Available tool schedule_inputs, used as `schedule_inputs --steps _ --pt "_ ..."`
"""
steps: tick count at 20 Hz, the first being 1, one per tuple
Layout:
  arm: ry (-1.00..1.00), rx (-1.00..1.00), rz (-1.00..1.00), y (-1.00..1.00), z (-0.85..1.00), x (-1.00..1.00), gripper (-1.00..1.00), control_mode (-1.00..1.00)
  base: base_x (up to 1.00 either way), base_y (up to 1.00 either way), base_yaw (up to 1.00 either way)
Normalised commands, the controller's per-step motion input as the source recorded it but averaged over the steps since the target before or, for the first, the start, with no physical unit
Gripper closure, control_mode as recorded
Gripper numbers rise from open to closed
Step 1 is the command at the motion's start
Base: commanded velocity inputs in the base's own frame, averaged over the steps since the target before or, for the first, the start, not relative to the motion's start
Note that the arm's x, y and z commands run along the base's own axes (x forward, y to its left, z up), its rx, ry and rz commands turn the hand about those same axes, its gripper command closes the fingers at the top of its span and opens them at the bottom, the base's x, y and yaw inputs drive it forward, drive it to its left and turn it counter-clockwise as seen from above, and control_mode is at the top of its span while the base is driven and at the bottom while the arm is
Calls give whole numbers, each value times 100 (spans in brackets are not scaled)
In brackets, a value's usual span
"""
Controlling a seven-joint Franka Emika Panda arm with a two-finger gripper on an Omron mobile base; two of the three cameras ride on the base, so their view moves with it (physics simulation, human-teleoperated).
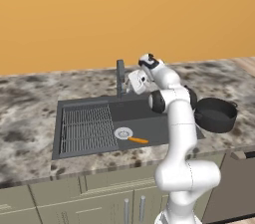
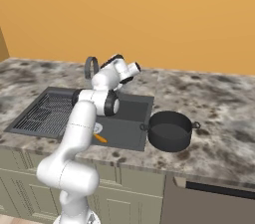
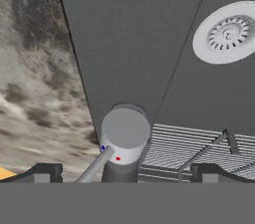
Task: Dump the carrot from the pot into the sink. Then turn on the water and wash the carrot. Then turn off the water and put the carrot back in the pot.
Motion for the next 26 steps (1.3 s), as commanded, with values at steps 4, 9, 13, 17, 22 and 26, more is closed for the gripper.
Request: schedule_inputs --steps 4,9,13,17,22,26 --pt "-3 0 12 -40 38 -61 -100 -100 0 0 0" --pt "-7 0 2 -69 52 -62 -100 -100 0 0 0" --pt "-9 0 0 -78 72 -53 -100 -100 0 0 0" --pt "-17 0 0 -64 89 -52 -100 -100 0 0 0" --pt "-26 0 0 -45 92 -58 -100 -100 0 0 0" --pt "-25 0 0 -23 82 -62 -100 -100 0 0 0"
